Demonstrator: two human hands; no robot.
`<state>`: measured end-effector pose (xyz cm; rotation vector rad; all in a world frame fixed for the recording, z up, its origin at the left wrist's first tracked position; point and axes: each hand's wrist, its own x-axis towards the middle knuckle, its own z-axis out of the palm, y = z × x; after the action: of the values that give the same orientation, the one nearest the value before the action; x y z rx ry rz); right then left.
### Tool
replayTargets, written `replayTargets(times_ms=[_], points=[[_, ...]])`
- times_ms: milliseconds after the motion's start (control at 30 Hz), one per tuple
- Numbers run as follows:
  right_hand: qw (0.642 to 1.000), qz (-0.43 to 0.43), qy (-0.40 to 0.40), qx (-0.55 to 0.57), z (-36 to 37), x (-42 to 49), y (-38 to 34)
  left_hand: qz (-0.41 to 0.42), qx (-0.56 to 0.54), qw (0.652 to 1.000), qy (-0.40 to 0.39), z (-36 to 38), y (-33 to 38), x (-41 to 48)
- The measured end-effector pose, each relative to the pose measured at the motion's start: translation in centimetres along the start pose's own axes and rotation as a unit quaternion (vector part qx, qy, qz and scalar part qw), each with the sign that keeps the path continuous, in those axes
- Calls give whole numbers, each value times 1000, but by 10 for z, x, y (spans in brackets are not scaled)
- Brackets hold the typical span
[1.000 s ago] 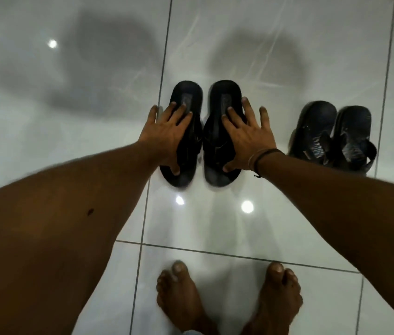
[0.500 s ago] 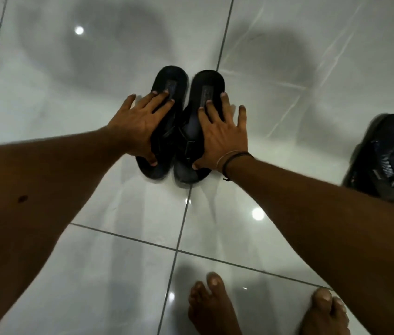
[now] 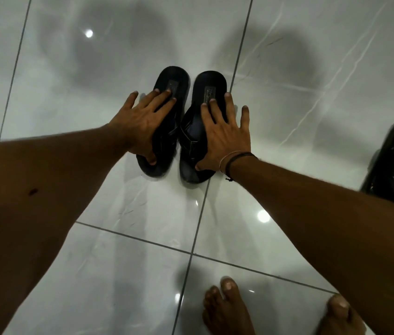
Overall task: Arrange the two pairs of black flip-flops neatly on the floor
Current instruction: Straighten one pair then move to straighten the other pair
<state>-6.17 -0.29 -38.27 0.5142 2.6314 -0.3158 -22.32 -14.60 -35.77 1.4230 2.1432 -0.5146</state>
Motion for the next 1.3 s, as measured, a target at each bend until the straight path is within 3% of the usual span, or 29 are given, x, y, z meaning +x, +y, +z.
replayTargets(times_ms=[133, 233, 400, 533, 700, 900, 1033, 1300], points=[[998, 22, 26, 57, -11, -48, 21, -29, -7, 999, -22, -23, 9, -14], [994, 69, 20, 81, -10, -117, 64, 10, -11, 1000, -18, -43, 57, -18], [978, 199, -57, 42, -3, -230, 193, 91, -61, 994, -7, -66, 208, 1], [961, 266, -67, 11, 2, -282, 312, 128, -100, 986, 31, -86, 339, 43], [969, 238, -63, -9, 21, -275, 400, 137, -131, 981, 40, -102, 458, 103], [977, 206, -58, 12, 50, -248, 429, 149, -67, 984, 67, -85, 492, 150], [975, 212, -59, 23, 59, -276, 475, 152, -66, 984, 59, -93, 524, 160], [969, 231, -83, 13, 67, -337, 588, 152, -95, 982, 66, -117, 668, 190]])
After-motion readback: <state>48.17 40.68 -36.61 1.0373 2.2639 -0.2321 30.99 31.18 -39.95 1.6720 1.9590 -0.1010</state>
